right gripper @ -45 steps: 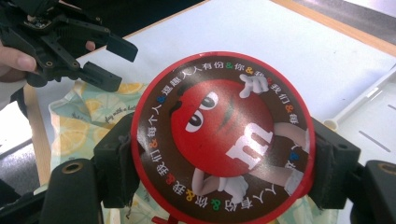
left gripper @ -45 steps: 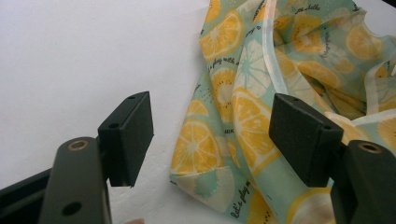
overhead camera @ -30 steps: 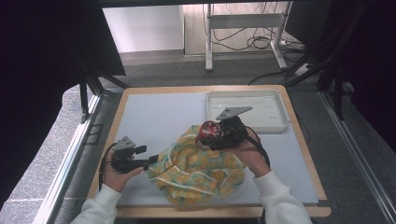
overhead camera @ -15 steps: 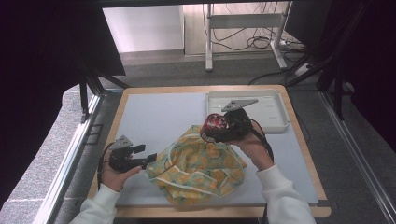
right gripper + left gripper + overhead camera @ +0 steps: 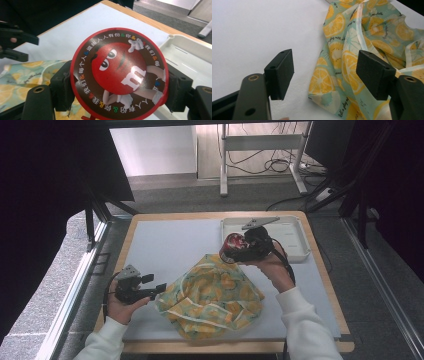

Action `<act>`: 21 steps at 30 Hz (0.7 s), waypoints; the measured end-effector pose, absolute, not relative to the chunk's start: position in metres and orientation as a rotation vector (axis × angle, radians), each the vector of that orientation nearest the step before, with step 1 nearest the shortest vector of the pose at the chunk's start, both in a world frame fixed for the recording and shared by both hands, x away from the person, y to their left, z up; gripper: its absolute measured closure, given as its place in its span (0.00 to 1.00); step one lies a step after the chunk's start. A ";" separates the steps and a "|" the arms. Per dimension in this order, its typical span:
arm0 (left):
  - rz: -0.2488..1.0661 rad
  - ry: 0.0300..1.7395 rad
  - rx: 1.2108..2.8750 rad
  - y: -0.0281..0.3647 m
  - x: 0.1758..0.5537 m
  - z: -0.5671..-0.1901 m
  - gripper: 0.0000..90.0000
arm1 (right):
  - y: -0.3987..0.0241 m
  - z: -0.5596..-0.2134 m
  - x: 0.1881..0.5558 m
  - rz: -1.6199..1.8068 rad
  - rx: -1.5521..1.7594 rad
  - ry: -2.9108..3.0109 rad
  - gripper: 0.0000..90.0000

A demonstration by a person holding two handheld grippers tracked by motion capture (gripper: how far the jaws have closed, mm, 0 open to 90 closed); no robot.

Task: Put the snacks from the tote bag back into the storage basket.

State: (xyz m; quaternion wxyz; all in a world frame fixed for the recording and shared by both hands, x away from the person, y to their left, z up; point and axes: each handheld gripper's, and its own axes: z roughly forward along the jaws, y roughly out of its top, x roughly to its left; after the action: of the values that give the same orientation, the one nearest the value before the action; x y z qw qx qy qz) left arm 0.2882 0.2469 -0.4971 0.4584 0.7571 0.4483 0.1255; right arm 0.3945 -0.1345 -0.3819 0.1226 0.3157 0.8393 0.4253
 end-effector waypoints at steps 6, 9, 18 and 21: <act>0.308 1.107 1.864 0.247 0.288 -0.497 0.35 | -0.136 -0.386 0.406 1.214 0.948 2.446 0.28; 0.309 1.106 1.864 0.248 0.289 -0.497 0.34 | -0.136 -0.387 0.412 1.200 0.960 2.446 0.28; 0.309 1.112 1.860 0.249 0.288 -0.497 0.34 | -0.134 -0.395 0.428 1.176 0.993 2.442 0.28; 0.309 1.112 1.860 0.249 0.289 -0.497 0.34 | -0.133 -0.398 0.434 1.164 1.009 2.440 0.28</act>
State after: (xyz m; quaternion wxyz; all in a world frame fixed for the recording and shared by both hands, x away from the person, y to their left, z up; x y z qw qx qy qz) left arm 0.2886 0.2489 -0.4975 0.4586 0.7550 0.4515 0.1255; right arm 0.4338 -0.1329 -0.3981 0.1275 0.3467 0.8387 0.4002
